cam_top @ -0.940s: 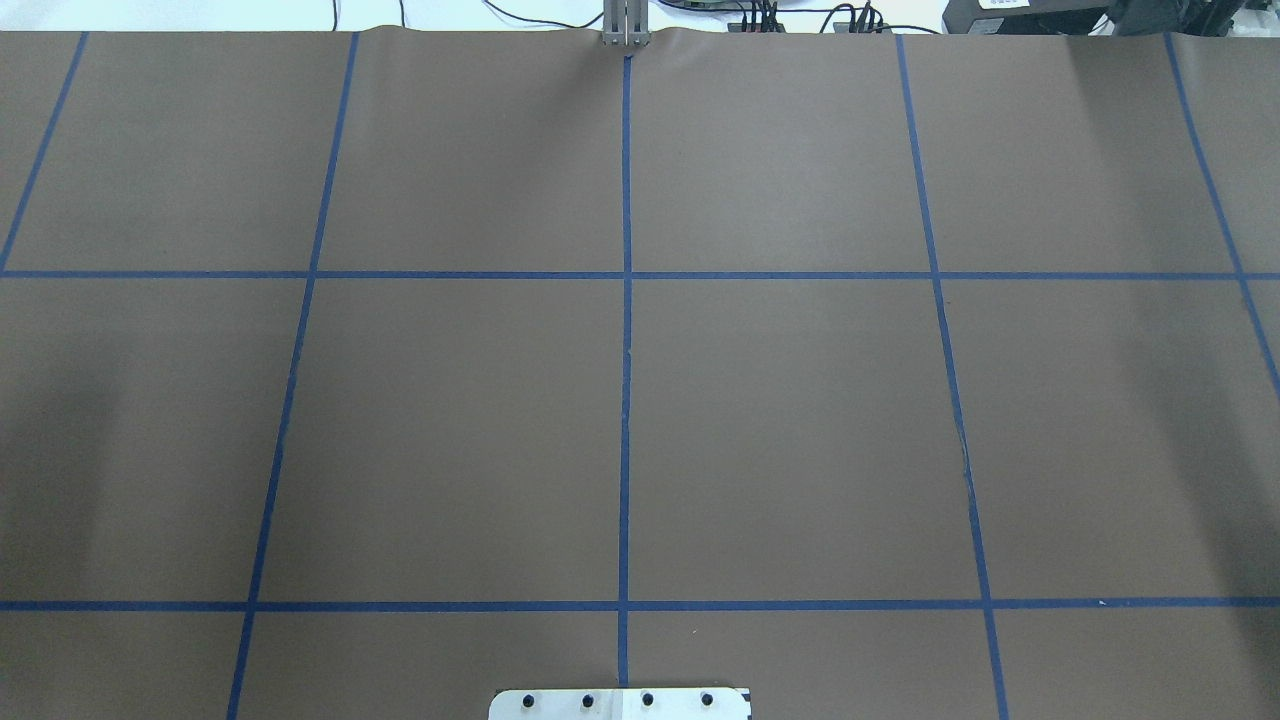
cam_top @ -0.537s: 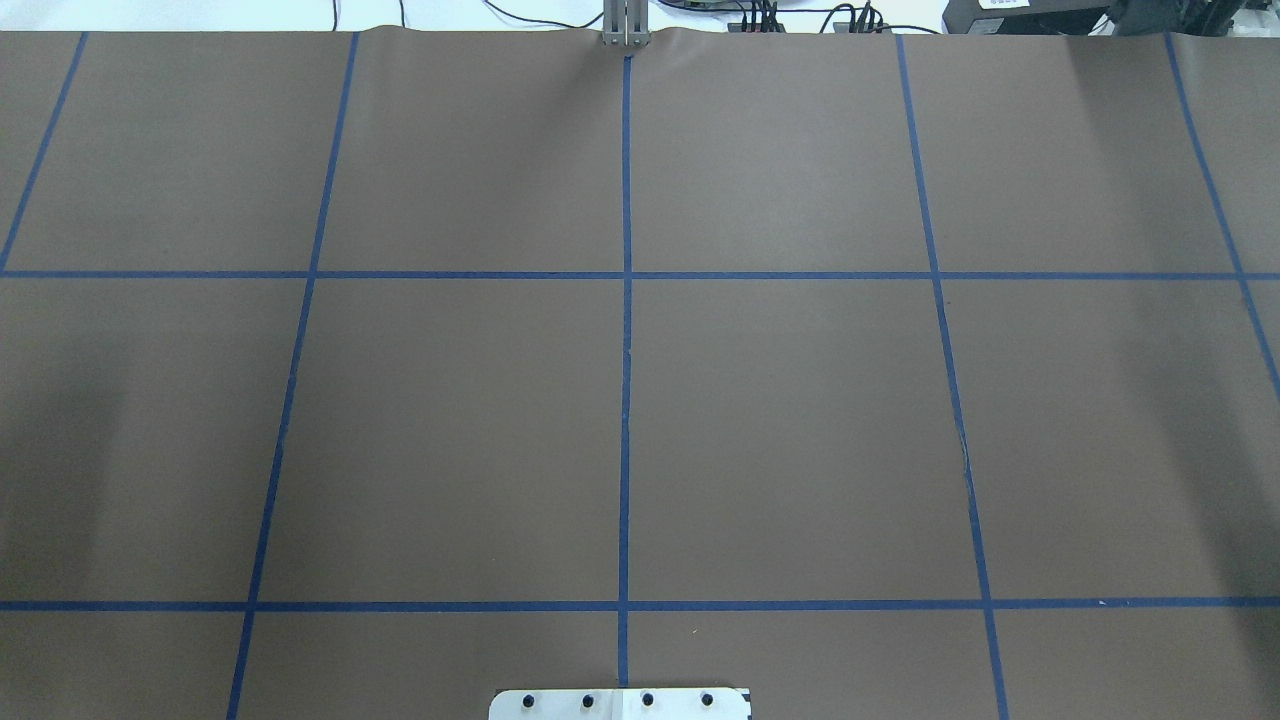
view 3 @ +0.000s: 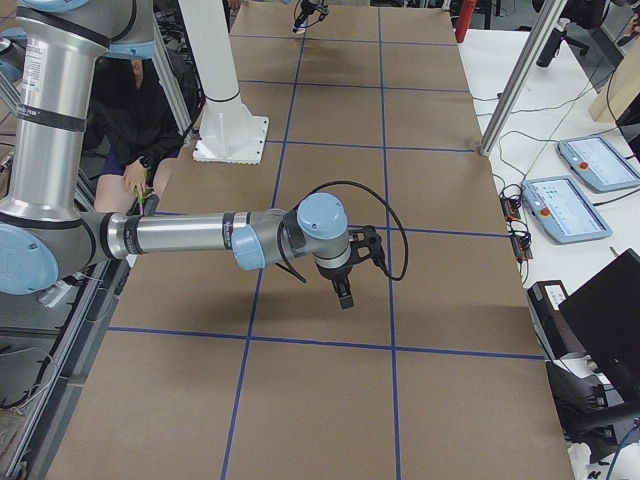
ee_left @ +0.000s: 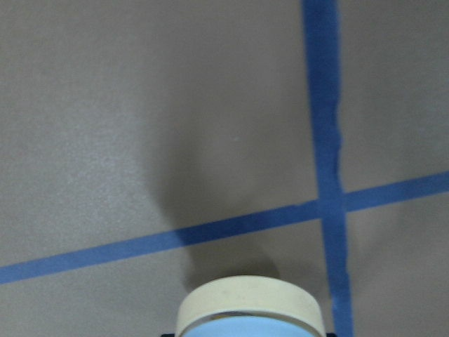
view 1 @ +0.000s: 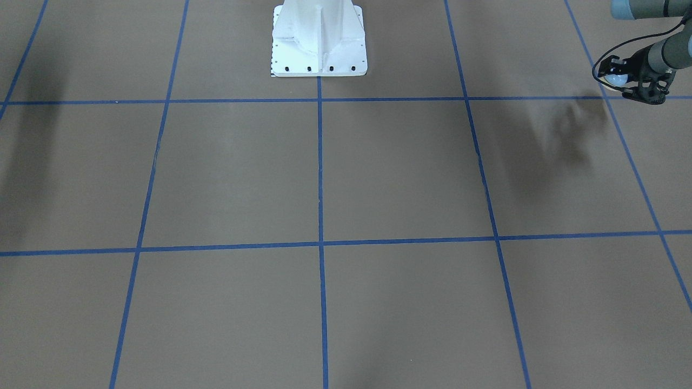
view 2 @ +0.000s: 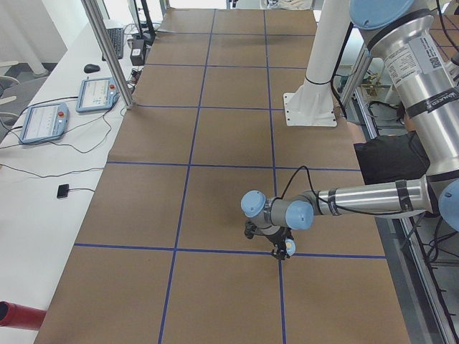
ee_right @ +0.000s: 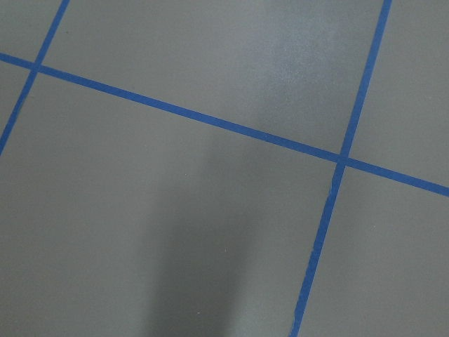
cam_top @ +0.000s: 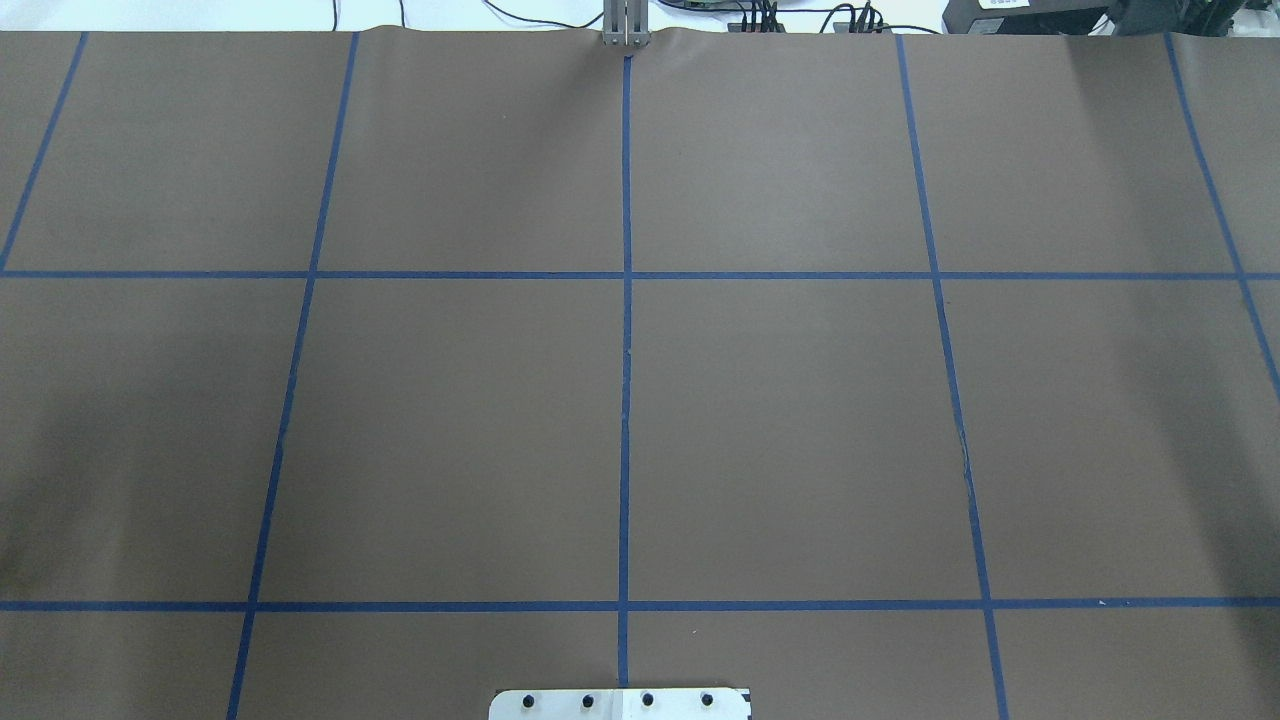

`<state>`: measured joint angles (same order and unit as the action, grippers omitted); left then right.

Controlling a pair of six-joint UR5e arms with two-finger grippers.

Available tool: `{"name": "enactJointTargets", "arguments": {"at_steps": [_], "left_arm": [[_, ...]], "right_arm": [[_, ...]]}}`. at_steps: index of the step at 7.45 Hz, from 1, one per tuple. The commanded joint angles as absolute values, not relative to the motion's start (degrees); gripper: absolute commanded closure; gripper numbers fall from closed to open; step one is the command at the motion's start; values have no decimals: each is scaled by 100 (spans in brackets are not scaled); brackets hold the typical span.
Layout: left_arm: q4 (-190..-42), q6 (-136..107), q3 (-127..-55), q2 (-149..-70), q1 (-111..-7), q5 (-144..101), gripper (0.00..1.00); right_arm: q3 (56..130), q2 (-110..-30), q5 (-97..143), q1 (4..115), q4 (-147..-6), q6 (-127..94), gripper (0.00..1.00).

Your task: Place and press bell with both arms

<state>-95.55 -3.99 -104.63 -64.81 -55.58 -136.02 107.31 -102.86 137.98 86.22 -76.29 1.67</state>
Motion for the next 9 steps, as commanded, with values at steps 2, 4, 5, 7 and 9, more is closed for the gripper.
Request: {"name": "enactJointTargets", "arguments": {"at_steps": [2,4,5,7,9], "left_arm": [[-7372,-474,-11031,-8140,-5766,-13553,64],[-6166,-815,-10917,-9555,-5766,-13535,64],[-5639,-1096,-10585,-10450,-5757,-13544,64],[-5353,-1710,-9673,-11911,-5696,-13561,63],[-5483,-2798,-8348,-13370,-5136,-13588,63]], "right_arm": [[10731,-10275,13799,8622,-7629,158,0],[10731,-10274,13799,8622,-7629,158,0],[10731,-10274,13790,8622,-7629,158,0],[10731,-10274,13808,8622,-7629,158,0],[10740,-10257,13808,8622,-7629,149,0]]}}
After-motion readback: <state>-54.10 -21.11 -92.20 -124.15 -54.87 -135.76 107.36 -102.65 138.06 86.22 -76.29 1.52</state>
